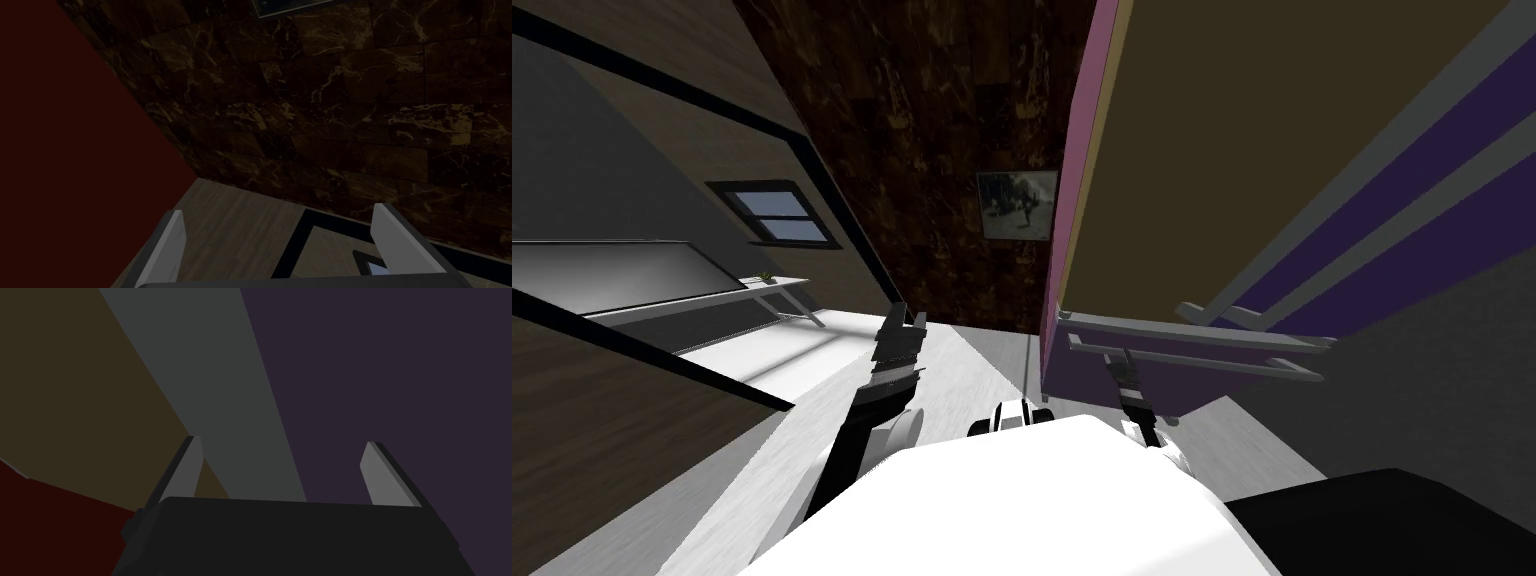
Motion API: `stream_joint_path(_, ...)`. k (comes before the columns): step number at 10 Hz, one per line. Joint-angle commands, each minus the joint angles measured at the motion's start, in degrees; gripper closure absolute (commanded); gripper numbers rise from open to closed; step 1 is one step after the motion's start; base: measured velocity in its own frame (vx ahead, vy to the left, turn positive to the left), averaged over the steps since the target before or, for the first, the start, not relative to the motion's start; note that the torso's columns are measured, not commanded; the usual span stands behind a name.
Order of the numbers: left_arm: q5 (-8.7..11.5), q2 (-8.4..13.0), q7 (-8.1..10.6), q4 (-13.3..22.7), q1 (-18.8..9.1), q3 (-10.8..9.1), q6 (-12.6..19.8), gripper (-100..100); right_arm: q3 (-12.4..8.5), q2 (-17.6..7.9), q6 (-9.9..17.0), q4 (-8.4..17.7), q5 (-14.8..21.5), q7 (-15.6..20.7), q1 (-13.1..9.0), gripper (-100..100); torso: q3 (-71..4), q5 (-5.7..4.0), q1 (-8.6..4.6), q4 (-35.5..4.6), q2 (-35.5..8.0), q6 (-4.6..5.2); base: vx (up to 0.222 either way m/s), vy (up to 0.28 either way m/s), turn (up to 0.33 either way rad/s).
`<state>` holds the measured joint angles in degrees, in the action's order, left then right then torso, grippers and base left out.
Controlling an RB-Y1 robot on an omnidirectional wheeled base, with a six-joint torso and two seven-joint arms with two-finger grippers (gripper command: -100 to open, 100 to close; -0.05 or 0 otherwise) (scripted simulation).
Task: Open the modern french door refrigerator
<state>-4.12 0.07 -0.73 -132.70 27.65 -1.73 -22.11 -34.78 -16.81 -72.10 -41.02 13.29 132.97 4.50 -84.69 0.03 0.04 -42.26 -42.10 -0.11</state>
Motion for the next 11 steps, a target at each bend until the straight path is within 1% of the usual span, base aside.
stream_joint_path(1, 0.0, 0.0, 0.0, 0.0, 0.01, -0.01, 0.0, 0, -1.16, -0.52, -0.18, 0.03, -0.5, -0.37, 0.27, -100, 0.04, -0.03, -0.05, 0.01, -0.07, 0.13, -0.003, 0.026, 0.022)
stream_joint_path(2, 0.0, 0.01, 0.0, 0.0, 0.02, -0.02, 0.0, 0, 0.99, 0.58, -0.29, 0.21, 0.65, 0.23, -0.45, 100, 0.08, -0.07, -0.19, 0.0, -0.13, 0.15, 0.019, -0.052, -0.35)
stream_joint_path(3, 0.0, 0.01, 0.0, -0.01, 0.03, -0.03, 0.0, 0, 0.99, 0.58, -0.29, 0.21, 0.65, 0.23, -0.45, 100, 0.1, -0.32, -0.48, 0.13, -0.06, 0.21, 0.035, -0.064, -0.293)
stream_joint_path(4, 0.0, 0.01, 0.0, 0.0, 0.03, -0.03, 0.0, 0, 3.64, 2.61, 0.28, -1.17, 2.08, 1.01, -0.65, 100, 0.05, -0.49, -0.8, 0.21, 0.04, 0.3, 0.042, -0.085, -0.437)
stream_joint_path(5, 0.0, 0.01, 0.0, -0.01, 0.04, -0.03, 0.0, 0, 5.28, 4.31, 0.85, -2.55, 3.52, 1.8, -0.85, 100, 0.05, -0.68, -1.07, 0.34, 0.11, 0.41, 0.052, -0.115, -0.403)
stream_joint_path(6, 0.0, 0.02, 0.0, 0.0, 0.03, -0.03, 0.0, 0, 6.69, 4.52, 0.43, -0.73, 3.52, 1.8, -0.85, 100, -0.02, -0.84, -1.44, 0.46, 0.28, 0.44, 0.04, -0.099, -0.25)
stream_joint_path(7, 0.0, 0.02, 0.0, 0.0, 0.02, -0.03, 0.0, 0, 6.69, 4.63, 0.09, -0.12, 3.52, 1.8, -0.87, 100, -0.03, -1.01, -1.55, 0.62, 0.35, 0.5, 0.014, -0.043, -0.08)
stream_joint_path(8, 0.0, 0.01, 0.0, 0.0, 0.02, -0.02, 0.0, 0, 6.69, 4.63, 0.77, -2.19, 3.52, 1.8, -0.85, 100, -0.01, -1.05, -1.45, 0.68, 0.34, 0.51, -0.007, 0.003, -0.013)
stream_joint_path(9, 0.0, 0.01, 0.0, 0.0, 0.01, -0.02, 0.0, 0, 6.69, 4.63, 0.85, -2.55, 3.52, 1.8, -0.85, 100, -0.04, -0.9, -1.27, 0.61, 0.36, 0.41, -0.009, 0.006, -0.008)
stream_joint_path(10, 0.0, 0.01, 0.0, 0.0, 0.01, -0.02, 0.0, 0, 9.55, 6.66, 1.42, -3.92, 4.95, 2.58, -1.05, 100, -0.07, -0.85, -1.15, 0.6, 0.4, 0.35, 0.017, -0.061, -0.352)
stream_joint_path(11, 0.0, 0.01, 0.0, 0.0, 0.03, -0.03, 0.0, 0, 9.55, 6.66, 1.42, -3.92, 4.95, 2.58, -1.05, 100, -0.12, -0.9, -1.26, 0.66, 0.5, 0.39, 0.03, -0.06, -0.286)
